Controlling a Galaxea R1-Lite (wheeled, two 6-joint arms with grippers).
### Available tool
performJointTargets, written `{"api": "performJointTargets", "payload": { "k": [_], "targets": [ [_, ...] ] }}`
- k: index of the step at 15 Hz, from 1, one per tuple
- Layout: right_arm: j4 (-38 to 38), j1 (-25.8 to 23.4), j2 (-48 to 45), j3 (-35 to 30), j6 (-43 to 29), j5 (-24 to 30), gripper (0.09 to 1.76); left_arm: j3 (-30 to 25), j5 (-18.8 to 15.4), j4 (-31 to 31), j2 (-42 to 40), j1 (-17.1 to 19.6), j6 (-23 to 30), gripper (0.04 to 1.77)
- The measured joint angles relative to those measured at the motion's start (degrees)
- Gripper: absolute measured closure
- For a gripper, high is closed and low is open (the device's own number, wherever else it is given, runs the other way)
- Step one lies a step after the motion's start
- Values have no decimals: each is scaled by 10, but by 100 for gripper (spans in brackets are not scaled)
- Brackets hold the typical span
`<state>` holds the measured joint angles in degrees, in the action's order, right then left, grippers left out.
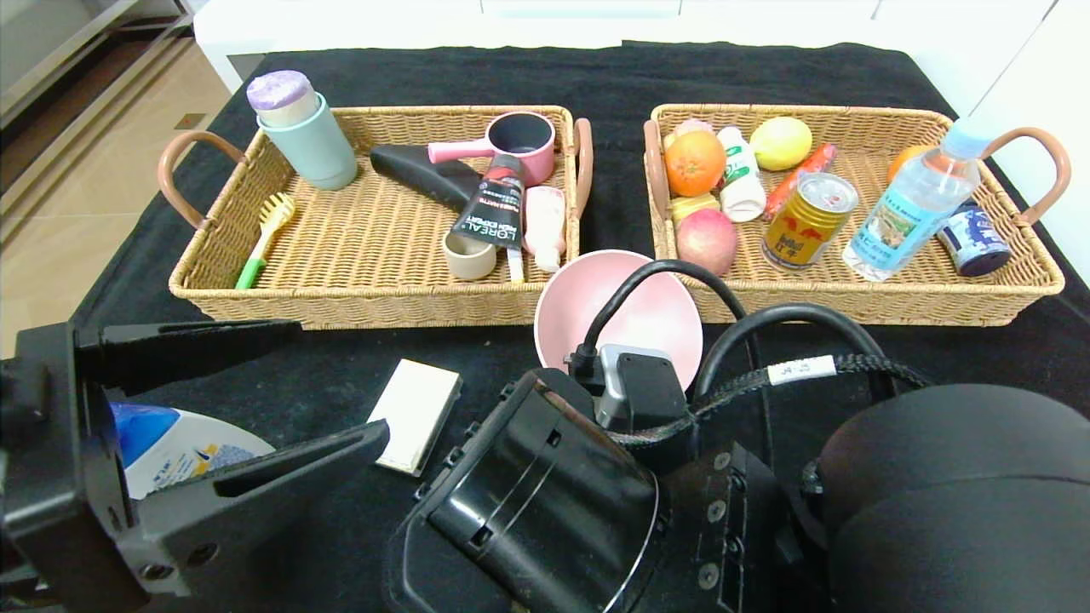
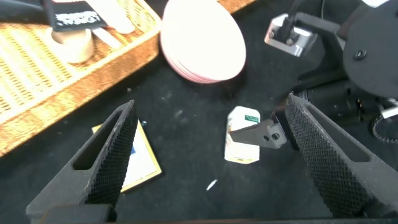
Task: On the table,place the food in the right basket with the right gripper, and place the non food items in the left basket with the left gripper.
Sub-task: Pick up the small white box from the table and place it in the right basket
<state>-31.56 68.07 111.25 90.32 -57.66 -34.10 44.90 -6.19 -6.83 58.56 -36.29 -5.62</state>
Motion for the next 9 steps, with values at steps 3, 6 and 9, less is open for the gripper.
{"api": "performJointTargets", "payload": {
  "k": [3,6,9],
  "targets": [
    [0,-8,5,0,-1,0,15,4,-3,0,-2,18,1,9],
    [0,-16,11,0,-1,0,15,12,-4,1,-8,35,3,9],
    [0,-24,20,0,-1,0,15,18,-4,2,-16,43,4,9]
  ]
}}
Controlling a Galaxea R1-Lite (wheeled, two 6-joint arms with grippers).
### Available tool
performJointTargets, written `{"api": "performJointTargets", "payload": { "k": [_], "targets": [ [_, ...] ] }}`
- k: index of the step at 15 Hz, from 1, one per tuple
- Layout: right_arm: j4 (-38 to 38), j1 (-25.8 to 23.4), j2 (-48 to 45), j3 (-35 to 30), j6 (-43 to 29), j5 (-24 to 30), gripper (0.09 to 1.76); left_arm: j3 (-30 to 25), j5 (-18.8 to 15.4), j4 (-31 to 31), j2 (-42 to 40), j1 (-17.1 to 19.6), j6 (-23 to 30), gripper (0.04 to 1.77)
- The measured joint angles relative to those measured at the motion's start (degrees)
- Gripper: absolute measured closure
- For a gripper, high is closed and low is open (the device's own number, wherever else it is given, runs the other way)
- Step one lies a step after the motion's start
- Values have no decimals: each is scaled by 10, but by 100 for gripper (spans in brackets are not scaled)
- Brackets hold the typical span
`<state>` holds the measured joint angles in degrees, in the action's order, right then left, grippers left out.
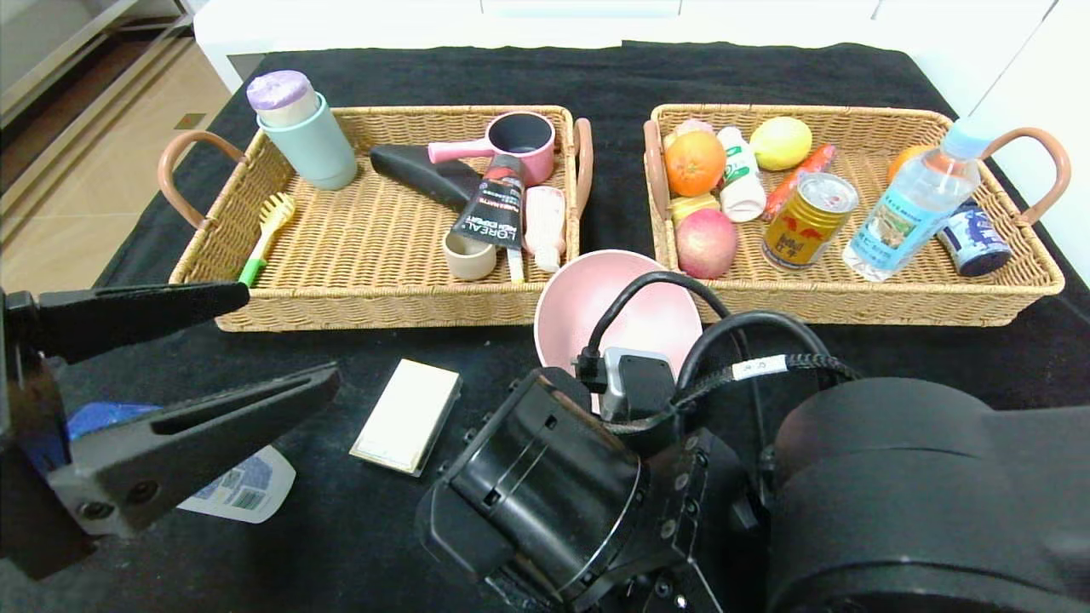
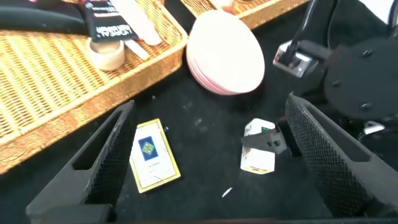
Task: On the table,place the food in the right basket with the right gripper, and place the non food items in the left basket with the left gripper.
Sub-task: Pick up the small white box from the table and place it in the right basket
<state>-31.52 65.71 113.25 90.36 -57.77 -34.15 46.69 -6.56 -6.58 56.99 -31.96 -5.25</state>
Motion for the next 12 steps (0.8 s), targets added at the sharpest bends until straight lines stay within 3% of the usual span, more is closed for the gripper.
{"api": "performJointTargets", "payload": {
  "k": [10,12],
  "targets": [
    [-20,2,29,27,-4,-7,15,2,0,2,-8,0,-2,9],
    [-24,2,31,28,-7,-7,48,1,-1,2,-7,-1,-2,9]
  ]
}}
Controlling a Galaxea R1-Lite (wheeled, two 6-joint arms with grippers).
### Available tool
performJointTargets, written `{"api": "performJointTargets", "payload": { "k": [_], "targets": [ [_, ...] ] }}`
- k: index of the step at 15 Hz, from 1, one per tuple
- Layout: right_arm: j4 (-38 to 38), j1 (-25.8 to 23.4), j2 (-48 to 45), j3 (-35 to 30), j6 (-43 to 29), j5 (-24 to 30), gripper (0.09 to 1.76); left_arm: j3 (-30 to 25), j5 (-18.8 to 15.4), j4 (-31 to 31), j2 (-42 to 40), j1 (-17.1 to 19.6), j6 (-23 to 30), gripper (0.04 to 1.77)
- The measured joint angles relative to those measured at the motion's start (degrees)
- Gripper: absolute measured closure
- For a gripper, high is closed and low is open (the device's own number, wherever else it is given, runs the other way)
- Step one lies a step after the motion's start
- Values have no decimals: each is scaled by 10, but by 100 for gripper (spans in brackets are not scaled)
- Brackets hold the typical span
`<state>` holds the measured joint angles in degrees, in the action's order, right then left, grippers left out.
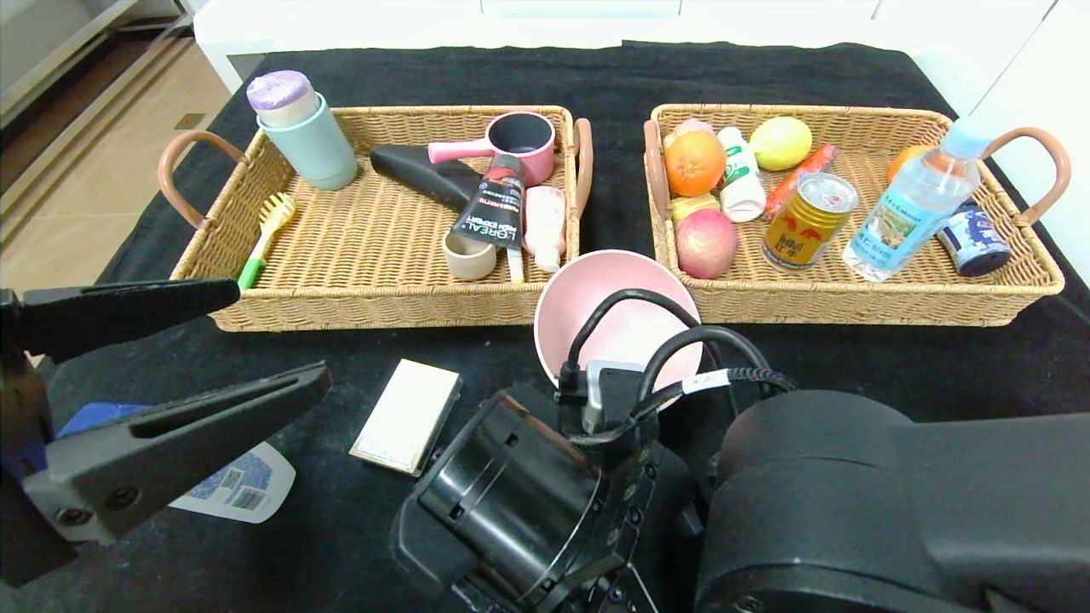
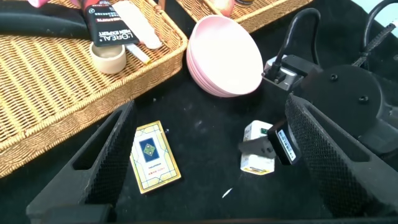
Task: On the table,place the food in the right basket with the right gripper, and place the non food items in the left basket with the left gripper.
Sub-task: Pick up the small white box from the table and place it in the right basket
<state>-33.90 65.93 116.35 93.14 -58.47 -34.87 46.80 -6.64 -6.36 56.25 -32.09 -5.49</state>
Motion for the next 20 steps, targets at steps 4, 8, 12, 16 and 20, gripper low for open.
{"api": "performJointTargets", "payload": {
  "k": [4,8,12,16,20],
  "targets": [
    [-2,2,2,0,0,0,98,-1,0,1,0,0,0,9],
    [-6,2,2,0,0,-1,104,-1,0,1,0,0,0,9],
    [-7,1,2,0,0,-1,104,-1,-1,3,1,-1,0,9],
    [-42,0,-5,9,0,0,104,-2,-1,1,2,-1,0,9],
    [-70,-2,-39,21,3,1,104,-4,-1,1,4,-1,0,9]
  ]
}}
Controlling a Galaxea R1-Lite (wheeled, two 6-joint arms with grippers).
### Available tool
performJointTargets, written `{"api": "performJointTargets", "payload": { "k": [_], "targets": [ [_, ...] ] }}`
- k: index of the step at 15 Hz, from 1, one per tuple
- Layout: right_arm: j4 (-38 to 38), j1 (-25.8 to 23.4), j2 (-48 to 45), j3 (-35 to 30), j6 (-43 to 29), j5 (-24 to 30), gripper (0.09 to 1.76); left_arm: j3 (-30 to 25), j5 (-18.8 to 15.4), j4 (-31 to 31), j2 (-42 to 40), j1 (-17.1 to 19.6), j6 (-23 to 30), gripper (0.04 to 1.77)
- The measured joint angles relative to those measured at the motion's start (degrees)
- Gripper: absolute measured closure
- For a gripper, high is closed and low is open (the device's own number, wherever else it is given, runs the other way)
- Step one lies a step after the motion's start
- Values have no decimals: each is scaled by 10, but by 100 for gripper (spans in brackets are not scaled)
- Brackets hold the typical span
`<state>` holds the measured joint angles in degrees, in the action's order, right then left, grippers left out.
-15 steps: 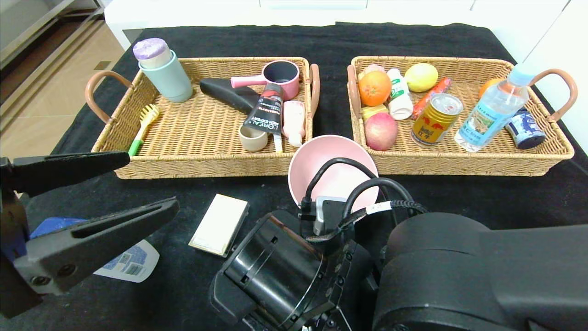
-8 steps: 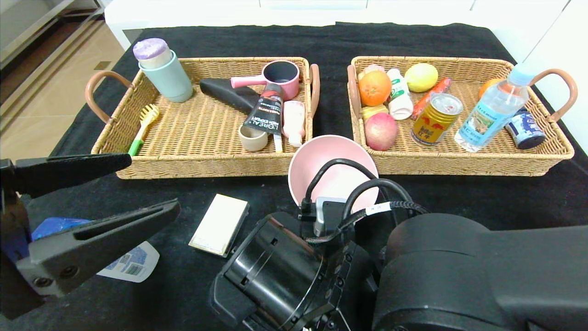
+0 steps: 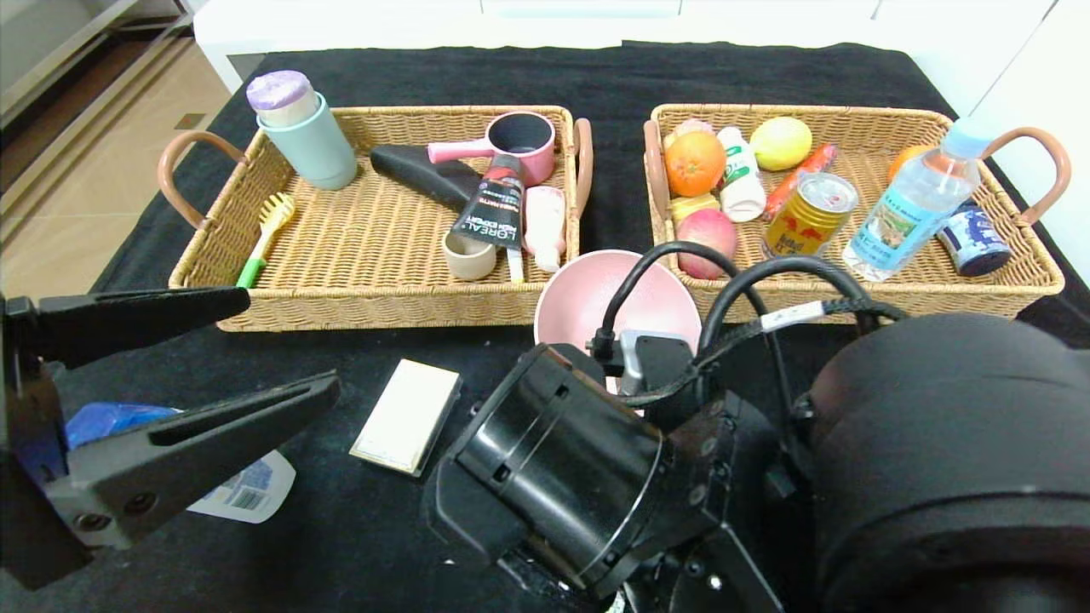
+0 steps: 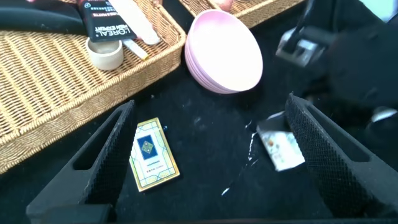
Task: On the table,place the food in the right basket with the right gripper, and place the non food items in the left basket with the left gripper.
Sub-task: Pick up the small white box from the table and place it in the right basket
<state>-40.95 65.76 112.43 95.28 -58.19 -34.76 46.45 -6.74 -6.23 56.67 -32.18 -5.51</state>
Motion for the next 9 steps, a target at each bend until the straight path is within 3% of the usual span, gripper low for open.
{"api": "performJointTargets", "payload": {
  "k": [6,9],
  "targets": [
    [-65,-44,-68,-1,63,-3,105,-3,-1,2,6,-1,-1,9],
    [-62,-79,-105,0,138,-4,105,-5,0,2,9,-6,-1,9]
  ]
}}
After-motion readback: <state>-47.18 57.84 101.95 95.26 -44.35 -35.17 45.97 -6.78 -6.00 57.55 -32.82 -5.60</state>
